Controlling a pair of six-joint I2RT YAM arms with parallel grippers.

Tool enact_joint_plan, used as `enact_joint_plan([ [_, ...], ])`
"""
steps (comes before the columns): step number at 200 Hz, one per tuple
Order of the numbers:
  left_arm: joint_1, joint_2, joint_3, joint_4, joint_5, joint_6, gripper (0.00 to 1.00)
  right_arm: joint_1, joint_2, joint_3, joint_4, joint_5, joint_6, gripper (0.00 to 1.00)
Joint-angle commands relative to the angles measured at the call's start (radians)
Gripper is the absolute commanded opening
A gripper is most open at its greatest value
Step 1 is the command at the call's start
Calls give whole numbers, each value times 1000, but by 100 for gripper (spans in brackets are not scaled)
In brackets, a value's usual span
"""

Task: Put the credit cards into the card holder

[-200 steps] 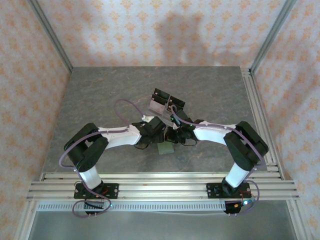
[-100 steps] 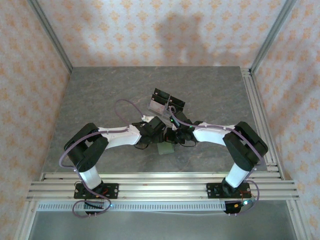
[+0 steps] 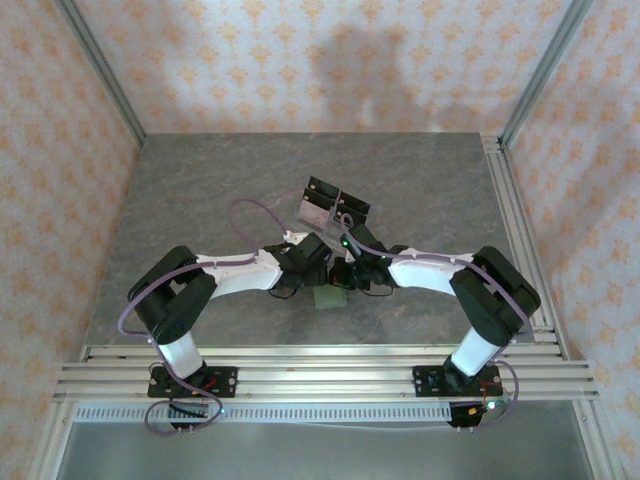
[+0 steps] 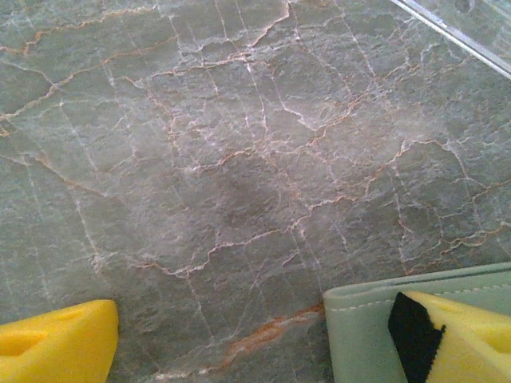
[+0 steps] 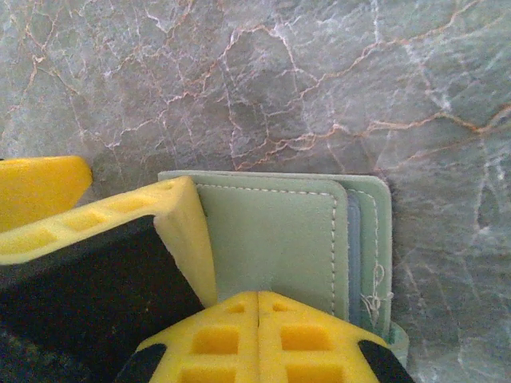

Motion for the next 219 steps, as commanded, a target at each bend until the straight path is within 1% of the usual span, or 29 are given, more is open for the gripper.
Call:
enact_joint_plan([
  [1,-20,33,-26,0,91,-11,89,26,-5,-19,-88,-48,26,0],
  [52,-19,33,-30,0,91,-11,89,26,-35,-22,-39,-46,55,0],
  [117,-19,31,-33,3,91,-11,89,26,-106,-21,-63,-6,60,0],
  [219,-22,36,-29,0,94,-11,89,26,-48,0,-40,-9,53,0],
])
